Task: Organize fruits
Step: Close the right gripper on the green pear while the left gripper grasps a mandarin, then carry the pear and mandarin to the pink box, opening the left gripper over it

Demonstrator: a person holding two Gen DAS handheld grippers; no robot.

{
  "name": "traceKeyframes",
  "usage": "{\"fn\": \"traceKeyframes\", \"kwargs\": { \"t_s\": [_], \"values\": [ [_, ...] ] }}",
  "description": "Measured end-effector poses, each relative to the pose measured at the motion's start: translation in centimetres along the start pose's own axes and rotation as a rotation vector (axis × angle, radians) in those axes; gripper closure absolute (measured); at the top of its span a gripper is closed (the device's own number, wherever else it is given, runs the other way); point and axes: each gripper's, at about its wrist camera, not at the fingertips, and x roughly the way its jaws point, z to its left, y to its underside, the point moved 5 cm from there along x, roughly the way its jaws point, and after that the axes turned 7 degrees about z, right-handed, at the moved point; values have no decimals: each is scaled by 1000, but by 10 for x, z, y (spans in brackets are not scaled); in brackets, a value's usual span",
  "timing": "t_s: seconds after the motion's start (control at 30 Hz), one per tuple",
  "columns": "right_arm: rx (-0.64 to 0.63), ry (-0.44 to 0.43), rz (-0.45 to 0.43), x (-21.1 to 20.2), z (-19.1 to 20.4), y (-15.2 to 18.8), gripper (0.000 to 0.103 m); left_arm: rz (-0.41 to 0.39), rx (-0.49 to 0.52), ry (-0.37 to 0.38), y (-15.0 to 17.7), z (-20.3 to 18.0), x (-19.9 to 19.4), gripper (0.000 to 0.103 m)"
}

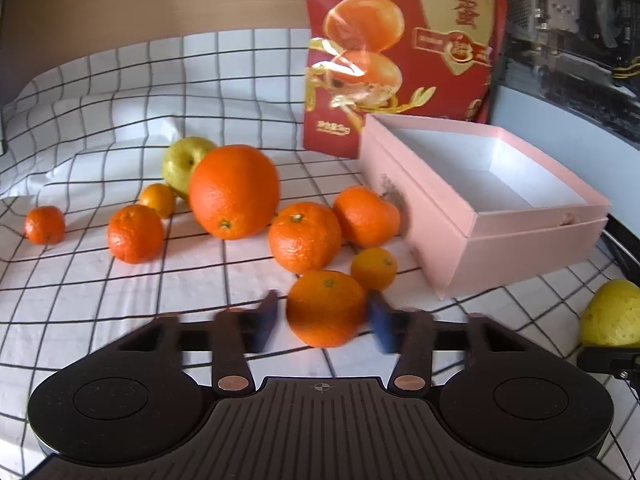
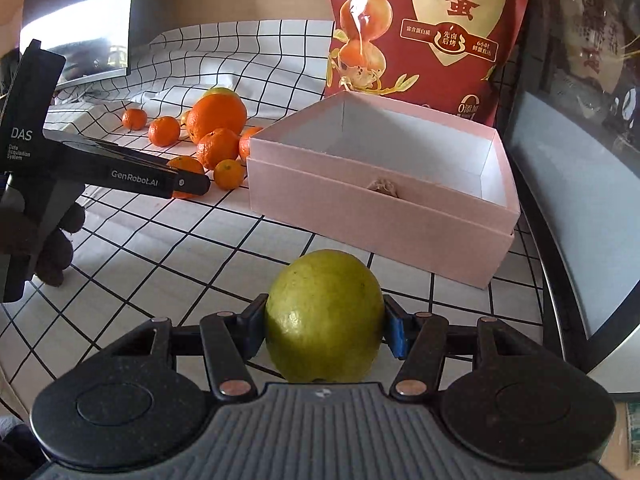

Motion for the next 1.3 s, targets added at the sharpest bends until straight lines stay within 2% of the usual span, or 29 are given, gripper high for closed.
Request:
{"fn": "traceKeyframes", "kwargs": {
  "t_s": [0.1, 0.23, 0.33, 0.43, 0.53, 0.7, 0.8, 0.87, 0.93, 0.97, 1.1, 1.17, 1.23, 1.3],
  "values": [
    [8, -7, -3, -2, -1, 1, 43, 8, -7, 3, 2, -3, -4, 55],
    [8, -14, -28, -6, -2, 4, 30, -11, 9, 89, 12, -18, -24, 55],
    [4, -24, -35, -6, -3, 6, 26, -18, 49, 146, 21, -38, -40, 55],
    [19, -21, -22, -3, -4, 9, 22, 15, 86, 197, 33, -57, -46, 54],
    [46, -3, -6, 0, -7, 10, 22, 51, 92, 209, 43, -67, -44, 54],
    [78, -28, 25, 6, -14, 10, 21, 40, 92, 200, 44, -69, -43, 54],
    [76, -16, 24, 7, -13, 9, 24, 35, 93, 200, 44, -68, -42, 54],
    [79, -12, 18, 7, -13, 8, 30, 29, 103, 193, 44, -70, -42, 54],
    [88, -32, 6, 4, -13, 7, 44, 25, 114, 186, 46, -71, -43, 54],
    [89, -39, 1, 2, -13, 6, 46, 23, 118, 185, 46, -71, -43, 54],
    [62, -22, 16, 0, -10, 7, 46, 15, 105, 193, 46, -69, -43, 54],
    [67, -31, 25, -3, -10, 6, 46, 10, 74, 225, 40, -66, -43, 55],
    [82, -46, 6, -11, -12, -1, 46, -27, 32, 259, 20, -62, -47, 55],
    [89, -39, -58, -31, -14, -23, 46, -105, 24, 251, -10, -60, -58, 55]
  ]
}}
